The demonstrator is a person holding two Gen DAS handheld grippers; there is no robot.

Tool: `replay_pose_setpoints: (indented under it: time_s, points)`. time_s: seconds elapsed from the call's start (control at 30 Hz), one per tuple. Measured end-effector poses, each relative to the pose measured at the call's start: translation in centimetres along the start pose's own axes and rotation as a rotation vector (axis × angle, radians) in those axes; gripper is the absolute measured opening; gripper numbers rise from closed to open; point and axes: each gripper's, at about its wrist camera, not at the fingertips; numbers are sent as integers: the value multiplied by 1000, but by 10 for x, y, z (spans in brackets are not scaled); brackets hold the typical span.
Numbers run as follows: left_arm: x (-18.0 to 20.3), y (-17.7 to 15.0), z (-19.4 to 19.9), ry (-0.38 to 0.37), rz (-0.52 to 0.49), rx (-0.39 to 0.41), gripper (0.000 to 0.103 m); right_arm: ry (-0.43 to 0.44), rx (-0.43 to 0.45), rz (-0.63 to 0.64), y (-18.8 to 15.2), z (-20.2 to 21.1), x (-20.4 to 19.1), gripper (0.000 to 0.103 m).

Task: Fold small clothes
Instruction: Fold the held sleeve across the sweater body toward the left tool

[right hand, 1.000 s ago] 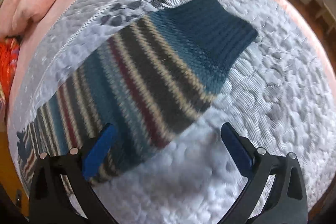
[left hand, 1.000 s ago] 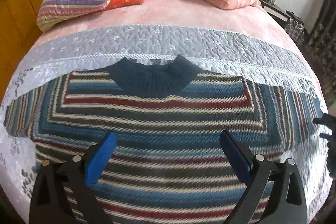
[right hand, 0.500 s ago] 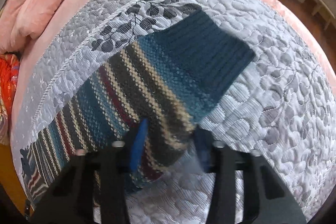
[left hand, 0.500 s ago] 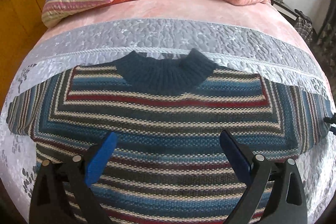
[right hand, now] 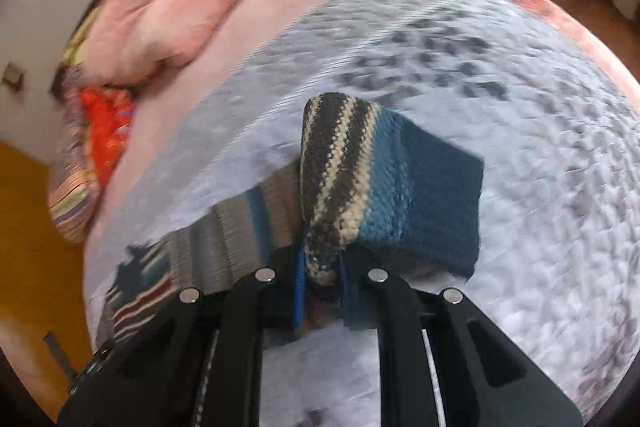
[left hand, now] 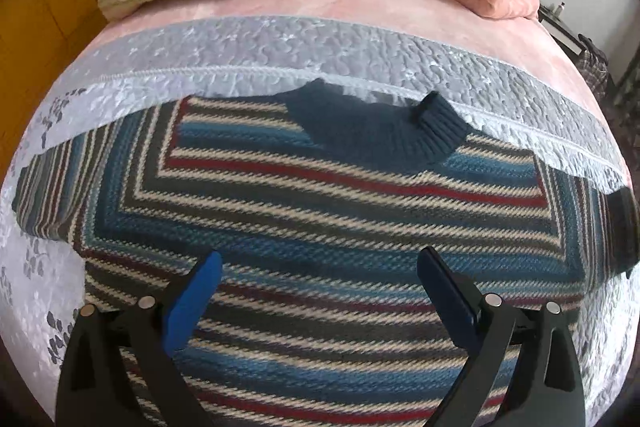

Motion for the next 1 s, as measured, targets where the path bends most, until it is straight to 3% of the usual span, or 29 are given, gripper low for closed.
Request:
replay_pose_setpoints:
  time_s: [0.13, 0.4, 0.63, 0.83, 1.0]
  points:
    - [-13, -7, 2, -6, -4, -31, 98, 75, -18, 108, -23, -2, -67, 12]
    - [-37, -14, 8, -46, 35, -60, 98, 82, -62, 330, -68, -23, -183, 12]
    - [-48, -12, 11, -68, 45, -58, 98, 101, -107, 396, -108, -53, -229, 12]
    - [-47, -12, 11, -76, 45, -65, 98, 90, -172, 429, -140, -86, -242, 13]
    - [-39, -13, 7, -99, 44, -88, 98, 56, -253, 473, -163, -115, -245, 21]
Point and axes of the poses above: each gripper's, at about its wrist camera, not at the fingertips, and z roughly against the way its jaws point, x to its right, y to its top, and after that the axes turned 2 degrees about -y, right-handed
